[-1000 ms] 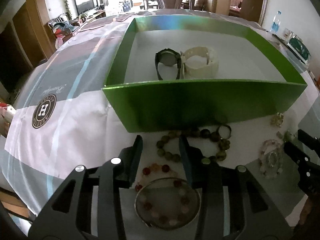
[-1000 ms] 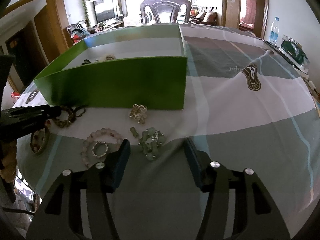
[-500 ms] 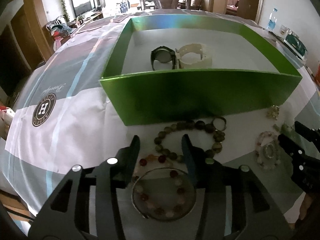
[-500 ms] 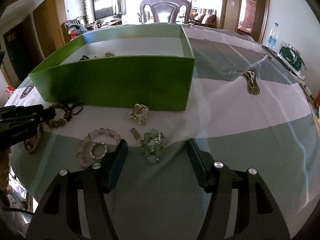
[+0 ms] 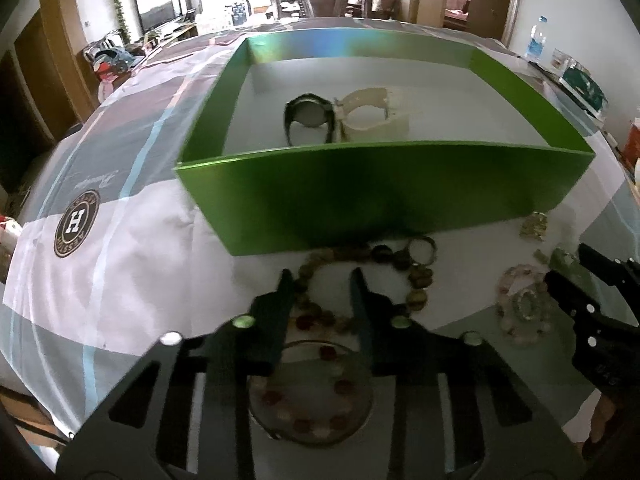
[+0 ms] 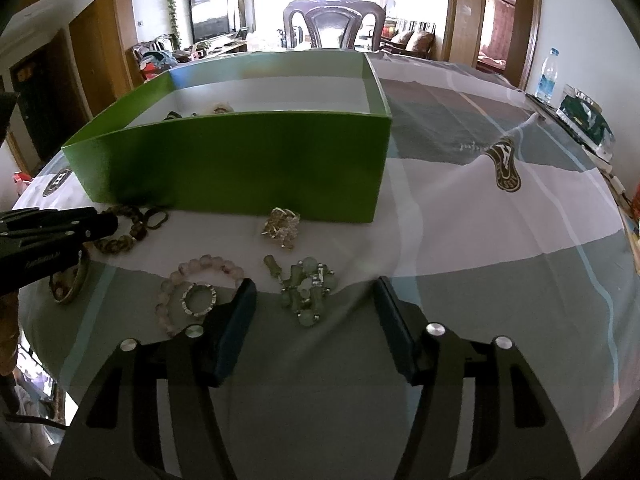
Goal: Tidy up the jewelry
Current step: 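Lift the bracelet with the left gripper while the right gripper grasps a charm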
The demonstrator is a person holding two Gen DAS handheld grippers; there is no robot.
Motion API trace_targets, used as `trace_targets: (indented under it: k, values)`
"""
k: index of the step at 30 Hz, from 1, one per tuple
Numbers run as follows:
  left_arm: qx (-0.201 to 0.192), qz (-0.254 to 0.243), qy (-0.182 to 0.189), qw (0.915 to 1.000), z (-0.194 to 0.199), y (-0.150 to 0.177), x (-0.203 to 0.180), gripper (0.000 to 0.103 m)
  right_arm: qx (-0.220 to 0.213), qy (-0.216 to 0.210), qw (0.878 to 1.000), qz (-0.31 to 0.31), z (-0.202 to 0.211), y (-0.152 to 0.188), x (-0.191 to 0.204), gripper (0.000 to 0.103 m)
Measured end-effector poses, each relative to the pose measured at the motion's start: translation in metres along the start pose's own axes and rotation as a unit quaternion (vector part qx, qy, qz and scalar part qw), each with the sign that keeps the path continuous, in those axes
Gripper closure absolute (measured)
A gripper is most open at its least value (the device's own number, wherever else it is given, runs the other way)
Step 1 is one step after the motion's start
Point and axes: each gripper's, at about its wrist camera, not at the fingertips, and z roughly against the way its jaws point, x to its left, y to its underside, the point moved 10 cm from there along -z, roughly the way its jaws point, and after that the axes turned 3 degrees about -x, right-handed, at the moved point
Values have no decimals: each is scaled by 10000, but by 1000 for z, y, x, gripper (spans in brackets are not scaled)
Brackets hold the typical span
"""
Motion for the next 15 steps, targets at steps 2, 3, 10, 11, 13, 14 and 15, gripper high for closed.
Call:
trace_targets:
  k: [2, 3, 10, 11, 13, 14, 15]
  values:
    - [13, -19, 54, 10000, 0, -1, -6, 91, -7, -23, 10000, 5, 1, 0, 0, 63]
    - [20, -18, 84, 10000, 0, -1, -8, 93, -7, -31, 10000, -9, 2, 0, 0, 71]
    - [-4, 22, 133, 9999, 3, -1, -11, 95, -16, -113, 9998, -176, 7, -3, -4, 91]
    - [-39, 27, 156, 9999, 5, -2, -12, 95, -35, -108, 9998, -176, 8, -5, -3, 93]
    - [-149, 41, 212, 9997, 15, -5, -12, 95, -168, -115, 9997, -143, 16, -14, -2, 97]
    - [-210, 49, 233, 9995, 20, -7, -12, 95, -219, -117, 9996, -133, 19, -17, -1, 97]
    - [-292, 56, 254, 9992, 27, -10, -11, 95, -314, -125, 9994, -119, 25, -22, -1, 97]
